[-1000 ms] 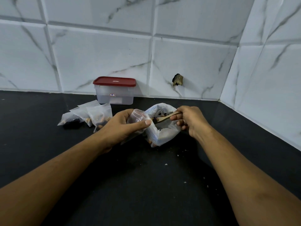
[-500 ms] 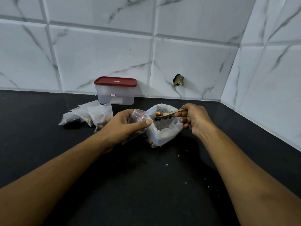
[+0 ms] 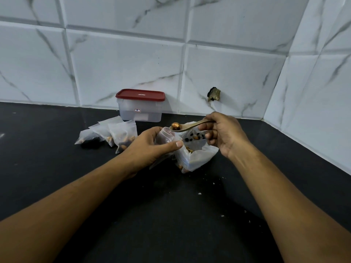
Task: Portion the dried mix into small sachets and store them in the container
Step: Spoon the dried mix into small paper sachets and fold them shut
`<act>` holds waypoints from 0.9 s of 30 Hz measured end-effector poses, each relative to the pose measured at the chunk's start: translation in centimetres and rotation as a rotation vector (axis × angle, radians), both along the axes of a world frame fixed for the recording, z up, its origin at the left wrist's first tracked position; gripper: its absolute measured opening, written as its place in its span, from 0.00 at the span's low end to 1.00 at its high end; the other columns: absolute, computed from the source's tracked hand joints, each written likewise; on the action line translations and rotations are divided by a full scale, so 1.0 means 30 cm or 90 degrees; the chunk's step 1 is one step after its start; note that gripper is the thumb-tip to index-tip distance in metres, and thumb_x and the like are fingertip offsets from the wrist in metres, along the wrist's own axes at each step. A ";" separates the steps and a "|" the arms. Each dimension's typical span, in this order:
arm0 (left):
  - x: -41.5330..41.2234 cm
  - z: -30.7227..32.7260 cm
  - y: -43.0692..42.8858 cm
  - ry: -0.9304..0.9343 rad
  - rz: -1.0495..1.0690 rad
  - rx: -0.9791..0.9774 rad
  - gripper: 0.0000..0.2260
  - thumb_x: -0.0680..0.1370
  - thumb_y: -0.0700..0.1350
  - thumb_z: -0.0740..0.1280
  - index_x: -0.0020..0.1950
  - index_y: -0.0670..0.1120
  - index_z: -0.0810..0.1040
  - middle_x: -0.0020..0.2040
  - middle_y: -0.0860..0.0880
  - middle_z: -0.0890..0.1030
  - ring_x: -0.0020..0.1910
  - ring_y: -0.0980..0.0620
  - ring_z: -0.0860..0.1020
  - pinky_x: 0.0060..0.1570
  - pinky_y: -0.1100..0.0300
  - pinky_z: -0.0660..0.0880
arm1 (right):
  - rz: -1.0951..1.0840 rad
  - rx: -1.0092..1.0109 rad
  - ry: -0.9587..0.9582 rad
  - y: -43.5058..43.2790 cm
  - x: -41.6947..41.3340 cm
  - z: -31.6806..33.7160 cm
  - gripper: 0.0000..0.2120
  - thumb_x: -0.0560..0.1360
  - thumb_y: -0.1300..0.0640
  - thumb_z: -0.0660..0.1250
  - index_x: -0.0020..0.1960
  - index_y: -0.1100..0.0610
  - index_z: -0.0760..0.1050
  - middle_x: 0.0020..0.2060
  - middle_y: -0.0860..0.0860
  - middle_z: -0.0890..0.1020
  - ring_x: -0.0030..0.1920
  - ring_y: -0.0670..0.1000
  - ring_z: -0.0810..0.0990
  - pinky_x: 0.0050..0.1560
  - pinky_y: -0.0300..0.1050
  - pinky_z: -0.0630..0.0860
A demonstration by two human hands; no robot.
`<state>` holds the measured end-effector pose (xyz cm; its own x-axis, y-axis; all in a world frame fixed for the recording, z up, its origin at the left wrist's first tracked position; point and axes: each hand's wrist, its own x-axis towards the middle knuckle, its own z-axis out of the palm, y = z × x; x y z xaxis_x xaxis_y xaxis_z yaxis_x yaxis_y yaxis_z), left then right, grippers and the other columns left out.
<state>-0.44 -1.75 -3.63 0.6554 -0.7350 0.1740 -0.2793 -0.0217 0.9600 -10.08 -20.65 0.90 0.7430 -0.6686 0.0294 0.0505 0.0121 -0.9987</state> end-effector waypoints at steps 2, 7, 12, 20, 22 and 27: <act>0.000 -0.001 -0.001 0.002 0.000 -0.004 0.25 0.69 0.55 0.76 0.64 0.52 0.78 0.56 0.55 0.86 0.54 0.60 0.84 0.49 0.65 0.81 | 0.008 -0.037 0.005 0.015 0.004 0.001 0.09 0.81 0.60 0.62 0.44 0.59 0.79 0.29 0.52 0.83 0.22 0.47 0.70 0.24 0.37 0.63; 0.002 -0.005 -0.006 0.019 0.001 -0.015 0.23 0.71 0.50 0.77 0.65 0.50 0.78 0.55 0.53 0.86 0.53 0.57 0.85 0.49 0.62 0.82 | 0.111 -0.167 -0.028 0.031 0.000 -0.010 0.06 0.82 0.57 0.67 0.52 0.60 0.78 0.34 0.53 0.85 0.23 0.48 0.73 0.23 0.38 0.64; 0.004 -0.003 -0.004 0.003 0.000 -0.011 0.18 0.75 0.48 0.75 0.63 0.48 0.78 0.51 0.55 0.87 0.50 0.58 0.85 0.43 0.67 0.81 | 0.232 -0.232 -0.054 0.048 -0.001 -0.015 0.04 0.79 0.58 0.73 0.52 0.57 0.79 0.40 0.55 0.86 0.27 0.49 0.77 0.26 0.39 0.68; 0.014 -0.007 -0.012 -0.001 0.020 -0.022 0.20 0.73 0.52 0.76 0.63 0.49 0.79 0.51 0.53 0.87 0.49 0.58 0.85 0.44 0.65 0.81 | 0.269 -0.236 -0.093 0.028 -0.016 0.003 0.06 0.80 0.62 0.70 0.57 0.60 0.81 0.42 0.54 0.85 0.31 0.50 0.78 0.29 0.40 0.71; 0.014 -0.008 -0.013 0.001 0.034 -0.030 0.17 0.76 0.49 0.76 0.62 0.48 0.80 0.46 0.51 0.86 0.41 0.59 0.84 0.38 0.67 0.79 | 0.280 -0.232 -0.104 0.024 -0.013 0.001 0.06 0.81 0.63 0.69 0.56 0.59 0.81 0.42 0.54 0.84 0.32 0.50 0.78 0.29 0.40 0.71; 0.015 0.000 -0.010 0.019 0.042 -0.032 0.16 0.77 0.49 0.74 0.63 0.49 0.79 0.40 0.56 0.85 0.35 0.62 0.83 0.32 0.68 0.76 | 0.234 -0.184 -0.146 0.021 -0.004 0.005 0.04 0.82 0.61 0.68 0.55 0.57 0.80 0.42 0.54 0.82 0.31 0.49 0.77 0.29 0.41 0.70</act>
<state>-0.01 -2.05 -3.63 0.7072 -0.6810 0.1901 -0.2507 0.0099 0.9680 -10.21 -20.04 1.04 0.8802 -0.3053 0.3633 0.3122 -0.2039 -0.9279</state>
